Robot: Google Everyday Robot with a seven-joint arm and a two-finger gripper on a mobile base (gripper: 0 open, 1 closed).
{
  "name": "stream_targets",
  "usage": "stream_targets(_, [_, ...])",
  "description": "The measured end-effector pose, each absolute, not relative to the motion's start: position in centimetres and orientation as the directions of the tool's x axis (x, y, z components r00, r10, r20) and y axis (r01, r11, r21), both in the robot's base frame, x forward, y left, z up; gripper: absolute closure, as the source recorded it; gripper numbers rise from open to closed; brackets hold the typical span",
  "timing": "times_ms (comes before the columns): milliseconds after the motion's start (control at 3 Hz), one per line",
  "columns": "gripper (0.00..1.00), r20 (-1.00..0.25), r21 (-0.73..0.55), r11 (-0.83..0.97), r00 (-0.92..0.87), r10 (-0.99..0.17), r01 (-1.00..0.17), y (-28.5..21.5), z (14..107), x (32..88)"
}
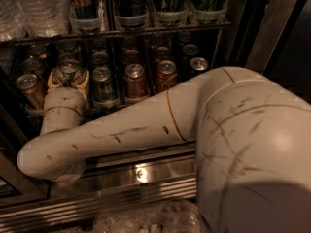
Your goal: Pick 7up can from middle shelf of fridge
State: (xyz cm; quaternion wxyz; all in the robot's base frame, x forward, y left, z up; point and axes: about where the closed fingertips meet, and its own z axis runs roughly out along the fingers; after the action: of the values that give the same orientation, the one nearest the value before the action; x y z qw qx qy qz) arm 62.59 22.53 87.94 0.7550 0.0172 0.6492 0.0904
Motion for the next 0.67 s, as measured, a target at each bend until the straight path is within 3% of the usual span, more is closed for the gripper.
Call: stream_targets(667, [1.00, -0.967, 0.179, 0.948, 0.130, 0.219, -0.262, 23.5, 91.8, 58.5])
